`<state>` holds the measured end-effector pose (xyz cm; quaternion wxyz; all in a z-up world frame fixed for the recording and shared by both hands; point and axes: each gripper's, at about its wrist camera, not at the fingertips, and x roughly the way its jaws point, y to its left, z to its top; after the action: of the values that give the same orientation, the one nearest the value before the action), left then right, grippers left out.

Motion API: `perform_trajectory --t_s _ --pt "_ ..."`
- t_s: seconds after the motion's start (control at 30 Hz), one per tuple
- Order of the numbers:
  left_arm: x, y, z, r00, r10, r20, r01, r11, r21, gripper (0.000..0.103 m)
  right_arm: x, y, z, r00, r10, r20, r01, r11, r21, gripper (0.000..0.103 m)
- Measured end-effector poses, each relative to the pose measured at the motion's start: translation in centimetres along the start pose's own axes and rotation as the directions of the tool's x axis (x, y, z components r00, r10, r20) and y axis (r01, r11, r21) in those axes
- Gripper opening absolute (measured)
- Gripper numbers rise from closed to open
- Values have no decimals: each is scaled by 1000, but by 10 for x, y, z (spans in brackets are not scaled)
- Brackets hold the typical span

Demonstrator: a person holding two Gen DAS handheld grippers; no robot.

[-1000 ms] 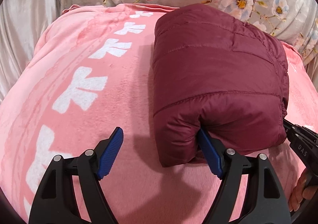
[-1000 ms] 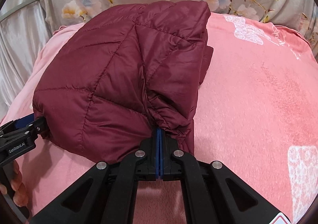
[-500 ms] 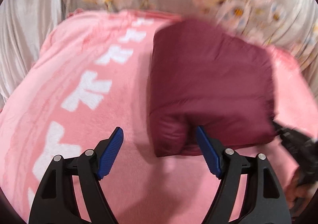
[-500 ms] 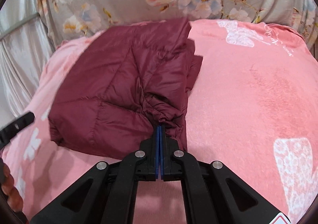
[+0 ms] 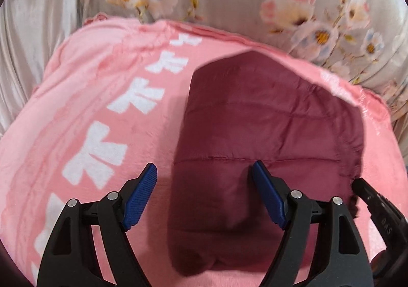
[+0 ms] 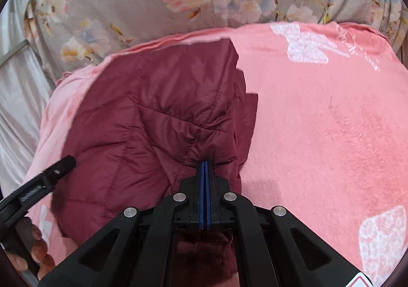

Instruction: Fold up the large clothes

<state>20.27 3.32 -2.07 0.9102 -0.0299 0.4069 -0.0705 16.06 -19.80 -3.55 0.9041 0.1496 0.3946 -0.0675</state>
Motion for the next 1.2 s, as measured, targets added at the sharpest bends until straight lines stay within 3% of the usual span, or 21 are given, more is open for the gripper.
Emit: perform_trajectory --t_s 0.2,0.37,0.53,0.73,1.03,1.2 --pt "19 -1 -5 1000 -4 -15 4 1000 -1 79 20 1 -5 999 -39 -10 39 999 -38 0" --pt "25 -9 -10 999 32 -6 -31 999 16 80 -13 3 -5 999 -37 31 38 998 -57 2" --pt "1 -12 -12 999 42 10 -42 999 23 77 -64 10 -34 997 29 76 -19 993 -120 4" --pt "-34 -23 -31 998 45 47 -48 997 65 77 -41 10 -61 999 -35 -6 34 983 -179 3" --pt "-34 -27 -51 998 57 12 -57 996 67 77 -92 10 -68 996 -7 91 21 987 -159 7" --pt "-46 -27 -59 998 62 22 -63 996 58 77 -102 4 -84 997 -2 83 14 990 -142 7"
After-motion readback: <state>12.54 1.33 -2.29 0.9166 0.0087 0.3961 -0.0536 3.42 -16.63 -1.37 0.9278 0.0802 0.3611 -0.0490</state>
